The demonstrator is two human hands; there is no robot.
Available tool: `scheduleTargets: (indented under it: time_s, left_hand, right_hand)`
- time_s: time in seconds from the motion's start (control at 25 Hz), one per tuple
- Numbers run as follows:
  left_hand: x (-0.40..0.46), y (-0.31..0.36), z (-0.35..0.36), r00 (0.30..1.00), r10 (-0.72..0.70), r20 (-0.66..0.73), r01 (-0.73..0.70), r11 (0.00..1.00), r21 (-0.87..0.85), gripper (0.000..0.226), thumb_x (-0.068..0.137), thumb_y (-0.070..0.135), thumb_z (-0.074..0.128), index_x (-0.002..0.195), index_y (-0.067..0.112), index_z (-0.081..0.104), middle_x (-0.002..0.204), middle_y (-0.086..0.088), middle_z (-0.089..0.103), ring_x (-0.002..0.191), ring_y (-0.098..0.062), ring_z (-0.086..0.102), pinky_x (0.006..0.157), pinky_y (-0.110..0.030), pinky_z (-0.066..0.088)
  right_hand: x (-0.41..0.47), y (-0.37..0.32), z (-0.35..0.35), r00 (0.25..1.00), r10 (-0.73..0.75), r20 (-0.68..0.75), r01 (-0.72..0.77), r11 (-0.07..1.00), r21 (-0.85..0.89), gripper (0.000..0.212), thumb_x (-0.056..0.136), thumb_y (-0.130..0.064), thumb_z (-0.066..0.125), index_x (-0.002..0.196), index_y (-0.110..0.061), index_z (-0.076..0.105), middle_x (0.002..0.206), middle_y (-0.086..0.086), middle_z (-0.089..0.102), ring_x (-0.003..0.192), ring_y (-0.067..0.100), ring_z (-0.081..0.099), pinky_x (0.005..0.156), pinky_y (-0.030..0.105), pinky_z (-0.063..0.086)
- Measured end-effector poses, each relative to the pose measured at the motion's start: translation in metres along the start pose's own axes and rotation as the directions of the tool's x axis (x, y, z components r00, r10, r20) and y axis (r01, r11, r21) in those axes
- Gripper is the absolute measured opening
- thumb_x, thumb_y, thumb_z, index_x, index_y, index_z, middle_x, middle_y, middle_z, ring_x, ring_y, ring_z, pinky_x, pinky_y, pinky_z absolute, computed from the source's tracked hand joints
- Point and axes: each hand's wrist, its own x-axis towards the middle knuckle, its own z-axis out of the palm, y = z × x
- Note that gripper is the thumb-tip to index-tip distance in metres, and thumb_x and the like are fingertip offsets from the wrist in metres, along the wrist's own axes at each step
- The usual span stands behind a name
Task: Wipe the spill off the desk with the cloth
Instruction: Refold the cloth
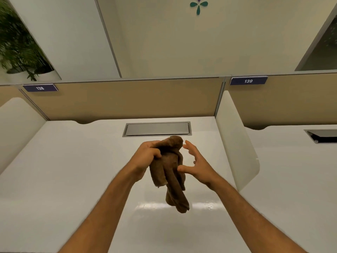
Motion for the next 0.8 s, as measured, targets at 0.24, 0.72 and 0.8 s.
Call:
scheduleTargets:
  time_s: [0.24,0.72,0.8]
  left_hand:
    - [-0.001,0.015,-0.034,0.971,0.041,0.237,-0.074,0.989,0.13,0.056,0.068,0.003,0.048,0.113,0.017,0.078,0.108,-0.012,0.077,0.101,-0.033,0.074,0.084,-0.047,0.066]
    - [0.013,-0.1,-0.028,0.981,-0.127,0.147,0.179,0.886,-0.427,0.071,0.102,0.069,0.027,0.147,0.023,0.059,0.141,-0.006,0.069,0.139,-0.028,0.056,0.12,-0.054,0.028]
    - [0.006,-0.109,0.001,0.969,-0.147,0.201,0.228,0.846,-0.482,0.068,0.093,0.073,0.046,0.13,0.024,0.074,0.133,-0.011,0.073,0.123,-0.03,0.07,0.105,-0.05,0.05]
  right_hand:
    - [0.02,-0.033,0.004,0.943,0.027,0.331,-0.055,0.996,0.075,0.052,0.082,-0.038,0.082,0.13,-0.028,0.064,0.13,0.001,0.068,0.124,0.021,0.061,0.113,0.047,0.047]
    - [0.013,-0.095,0.004,0.99,-0.07,0.119,0.014,0.907,0.422,0.019,0.089,-0.039,0.066,0.101,-0.035,0.08,0.109,-0.002,0.079,0.105,0.017,0.075,0.087,0.029,0.06]
    - [0.012,-0.096,-0.005,0.992,-0.058,0.116,-0.01,0.858,0.513,0.023,0.086,-0.041,0.067,0.103,-0.031,0.079,0.109,-0.001,0.079,0.105,0.016,0.075,0.082,0.025,0.06]
